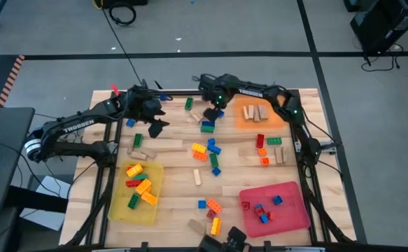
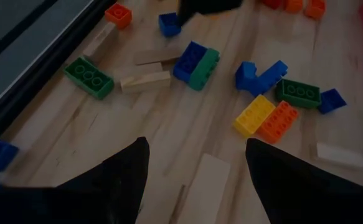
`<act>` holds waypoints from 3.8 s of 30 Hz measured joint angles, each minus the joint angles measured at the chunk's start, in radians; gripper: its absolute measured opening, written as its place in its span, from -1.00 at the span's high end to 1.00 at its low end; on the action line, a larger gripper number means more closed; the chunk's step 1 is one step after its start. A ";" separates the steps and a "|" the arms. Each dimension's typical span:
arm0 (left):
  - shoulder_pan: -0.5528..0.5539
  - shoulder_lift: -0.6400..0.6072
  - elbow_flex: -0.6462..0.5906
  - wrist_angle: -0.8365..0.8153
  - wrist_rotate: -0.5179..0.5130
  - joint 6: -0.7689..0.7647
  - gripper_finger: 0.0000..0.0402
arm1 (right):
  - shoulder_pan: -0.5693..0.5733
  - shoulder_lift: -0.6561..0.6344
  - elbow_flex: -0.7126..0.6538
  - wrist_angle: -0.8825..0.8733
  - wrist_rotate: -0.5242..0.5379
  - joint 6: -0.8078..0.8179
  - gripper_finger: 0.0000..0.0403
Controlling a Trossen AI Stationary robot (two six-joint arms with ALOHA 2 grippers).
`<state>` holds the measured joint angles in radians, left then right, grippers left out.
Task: Sort blocks by size
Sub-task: Put the small blue game piece into the red bin
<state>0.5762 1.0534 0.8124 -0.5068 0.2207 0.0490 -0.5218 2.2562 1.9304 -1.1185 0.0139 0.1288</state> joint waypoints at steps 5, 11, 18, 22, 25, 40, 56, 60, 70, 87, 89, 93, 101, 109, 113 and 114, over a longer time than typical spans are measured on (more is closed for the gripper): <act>0.000 0.000 0.000 0.000 -0.002 0.003 -0.36 | 0.003 0.089 0.074 -0.108 0.019 -0.051 -0.56; 0.000 0.000 0.000 0.000 -0.002 -0.006 -0.36 | -0.001 0.151 0.138 -0.134 0.058 -0.086 -0.56; 0.000 0.000 0.000 0.000 -0.002 -0.033 -0.36 | -0.036 0.150 0.139 -0.133 0.052 -0.098 -0.53; 0.000 0.000 0.000 0.000 -0.002 -0.050 -0.36 | -0.050 0.150 0.139 -0.122 -0.007 -0.104 -0.48; 0.000 0.000 0.000 0.000 -0.002 -0.054 -0.36 | -0.048 0.150 0.139 -0.114 -0.012 -0.128 -0.45; 0.000 0.000 0.000 0.000 -0.002 -0.080 -0.36 | -0.028 0.192 0.144 -0.135 -0.008 -0.144 -0.14; -0.001 0.000 0.000 0.039 -0.014 -0.080 -0.36 | 0.009 0.051 0.144 -0.144 -0.003 0.062 0.25; -0.001 0.000 0.000 0.059 -0.036 -0.080 -0.36 | 0.056 -0.050 0.143 -0.154 -0.003 0.152 0.25; -0.001 0.000 0.001 0.069 -0.039 -0.080 -0.36 | 0.281 -0.351 0.144 -0.357 0.131 0.417 0.25; -0.009 0.000 0.001 0.069 -0.039 -0.053 -0.36 | 0.957 -0.646 -0.217 -0.452 0.253 1.359 0.25; -0.009 0.000 0.001 0.069 -0.039 -0.054 -0.36 | 1.029 -0.653 -0.290 -0.445 0.212 1.472 0.25; -0.009 0.000 0.001 0.069 -0.040 -0.055 -0.36 | 1.160 -0.654 -0.419 -0.399 0.132 1.655 0.25; -0.009 0.000 0.001 0.068 -0.041 -0.058 -0.36 | 1.320 -0.656 -0.677 -0.062 0.071 1.845 0.25; -0.009 0.000 0.001 0.068 -0.052 -0.026 -0.36 | 1.379 -0.655 -0.835 0.119 0.069 1.948 0.25; -0.009 0.000 0.001 0.068 -0.074 -0.026 -0.36 | 1.386 -0.655 -0.861 0.133 0.069 1.963 0.13; -0.009 0.000 0.001 0.068 -0.081 -0.027 -0.36 | 1.388 -0.655 -0.863 0.133 0.069 1.963 0.08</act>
<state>0.5674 1.0531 0.8131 -0.4393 0.1393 0.0224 0.8662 1.6009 1.0677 -0.9854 0.0830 2.0915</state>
